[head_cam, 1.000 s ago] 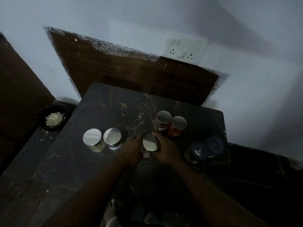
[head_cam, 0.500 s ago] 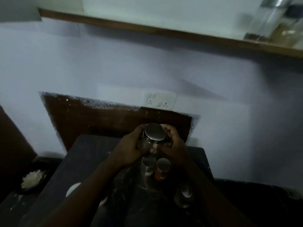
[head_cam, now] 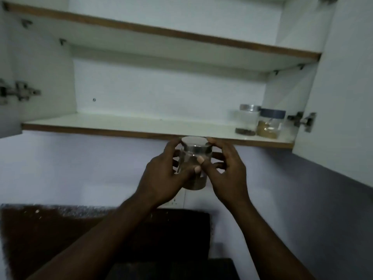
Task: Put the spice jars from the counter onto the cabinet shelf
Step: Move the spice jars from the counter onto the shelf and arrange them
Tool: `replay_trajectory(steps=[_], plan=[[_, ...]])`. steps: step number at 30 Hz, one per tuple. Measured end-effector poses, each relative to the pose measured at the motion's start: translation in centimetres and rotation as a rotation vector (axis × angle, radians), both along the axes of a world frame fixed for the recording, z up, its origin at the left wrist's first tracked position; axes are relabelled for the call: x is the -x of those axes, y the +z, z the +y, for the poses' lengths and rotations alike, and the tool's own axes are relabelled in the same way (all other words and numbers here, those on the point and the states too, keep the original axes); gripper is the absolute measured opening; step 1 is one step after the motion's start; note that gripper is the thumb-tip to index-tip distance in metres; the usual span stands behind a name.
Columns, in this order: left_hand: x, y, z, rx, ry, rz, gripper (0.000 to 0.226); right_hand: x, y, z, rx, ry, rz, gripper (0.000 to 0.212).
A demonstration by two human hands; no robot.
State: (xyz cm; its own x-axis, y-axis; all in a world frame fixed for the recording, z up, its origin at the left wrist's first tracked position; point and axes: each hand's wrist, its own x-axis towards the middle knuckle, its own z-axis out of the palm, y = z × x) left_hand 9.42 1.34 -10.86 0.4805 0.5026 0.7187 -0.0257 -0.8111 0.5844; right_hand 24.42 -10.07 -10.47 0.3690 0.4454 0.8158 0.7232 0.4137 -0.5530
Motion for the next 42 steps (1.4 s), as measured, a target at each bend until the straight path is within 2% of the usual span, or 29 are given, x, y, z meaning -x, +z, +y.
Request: replay_trajectory(steps=[5, 12, 22, 26, 36, 42], plan=[[-4.5, 7.3, -0.2, -0.113, 0.012, -0.064, 0.088, -3.9, 6.8, -0.5, -0.121, -0.092, -0.064, 0.042], [-10.2, 11.7, 0.3, -0.088, -0.074, -0.048, 0.071, -9.0, 11.3, -0.6, -0.126, -0.18, -0.114, 0.042], [-19.9, 13.6, 4.0, -0.07, 0.03, 0.105, 0.066, -17.5, 15.4, 2.8, 0.199, -0.391, -0.216, 0.039], [-22.2, 12.1, 5.1, -0.063, 0.075, 0.138, 0.063, -19.8, 14.7, 4.6, 0.393, -0.413, -0.312, 0.05], [-23.7, 11.1, 5.6, -0.084, 0.202, 0.23, 0.086, -19.7, 12.4, 7.0, 0.427, -0.475, -0.34, 0.076], [-21.6, 10.8, 6.5, -0.03, 0.16, 0.172, 0.11, -18.4, 10.5, 7.3, 0.302, -0.491, -0.273, 0.072]])
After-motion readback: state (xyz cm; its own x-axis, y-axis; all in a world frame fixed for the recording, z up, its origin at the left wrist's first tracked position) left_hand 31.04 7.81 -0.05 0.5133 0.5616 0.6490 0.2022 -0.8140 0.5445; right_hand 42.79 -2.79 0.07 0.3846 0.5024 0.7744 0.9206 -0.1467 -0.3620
